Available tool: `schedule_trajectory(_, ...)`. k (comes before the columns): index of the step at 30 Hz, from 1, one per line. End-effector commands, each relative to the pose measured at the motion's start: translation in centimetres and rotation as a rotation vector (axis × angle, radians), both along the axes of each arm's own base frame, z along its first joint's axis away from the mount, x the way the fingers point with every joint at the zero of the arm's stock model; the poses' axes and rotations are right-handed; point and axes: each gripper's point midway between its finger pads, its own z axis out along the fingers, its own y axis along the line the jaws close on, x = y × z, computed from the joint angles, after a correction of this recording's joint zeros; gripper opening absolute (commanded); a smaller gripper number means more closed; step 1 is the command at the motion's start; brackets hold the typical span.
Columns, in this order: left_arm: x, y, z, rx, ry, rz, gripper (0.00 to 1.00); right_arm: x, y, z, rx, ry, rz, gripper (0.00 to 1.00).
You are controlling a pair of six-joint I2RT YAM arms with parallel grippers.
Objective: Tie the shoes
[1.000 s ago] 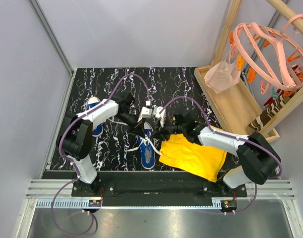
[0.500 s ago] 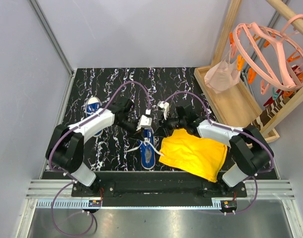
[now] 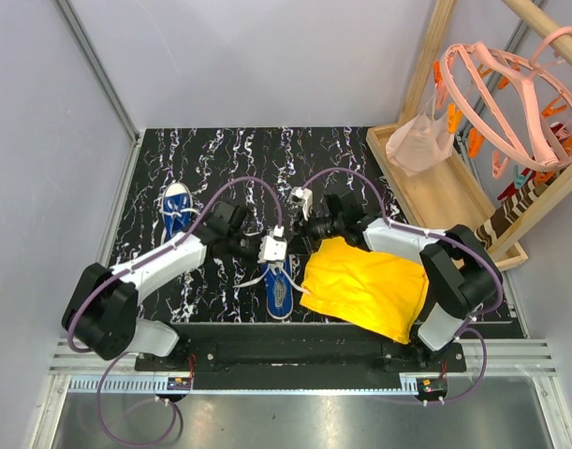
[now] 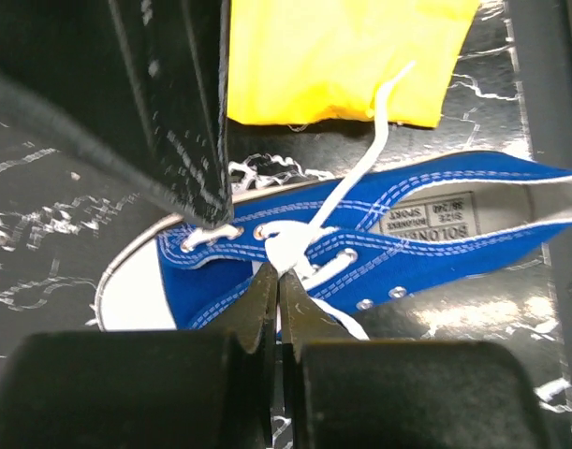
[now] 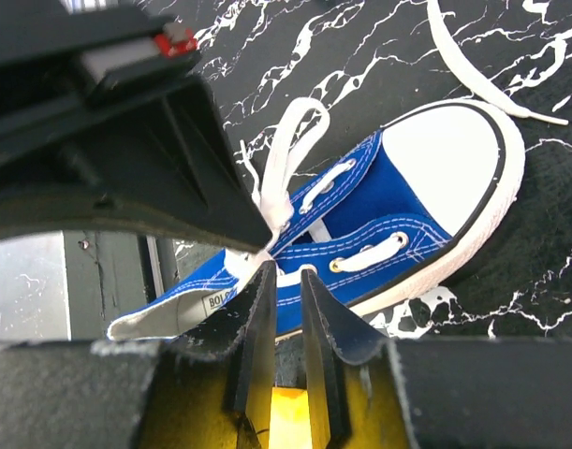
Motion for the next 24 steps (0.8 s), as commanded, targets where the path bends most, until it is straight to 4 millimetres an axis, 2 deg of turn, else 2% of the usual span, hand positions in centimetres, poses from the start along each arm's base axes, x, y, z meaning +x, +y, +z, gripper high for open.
schedule_trajectory(1,1.7,-1.0,1.5,-0.064,-0.22,0.013,0.0,1.2,0.8,1.6,0.049,-0.003,0.015,0.25)
schedule_trajectory(8,2.0,-1.0,1.9,-0.112,-0.411,0.031,0.0,0.5,1.2,1.4,0.072,0.062,0.061,0.28)
schedule_trajectory(14,2.2,-0.5,1.3,-0.128,-0.528,0.075,0.0,-0.3,1.4,1.1,0.086,0.115,0.1,0.3)
schedule_trajectory(16,2.3,-0.8,2.2,-0.16,-0.585,0.068,0.0,-0.4,1.5,1.0,0.088,0.135,0.104,0.31)
schedule_trajectory(17,2.2,-0.5,1.6,-0.154,-0.594,0.072,0.0,-0.4,1.5,0.8,0.086,0.143,0.107,0.31)
schedule_trajectory(24,1.5,-0.5,1.9,-0.195,-0.693,0.058,0.0,-0.6,1.8,0.5,0.093,0.197,0.116,0.33)
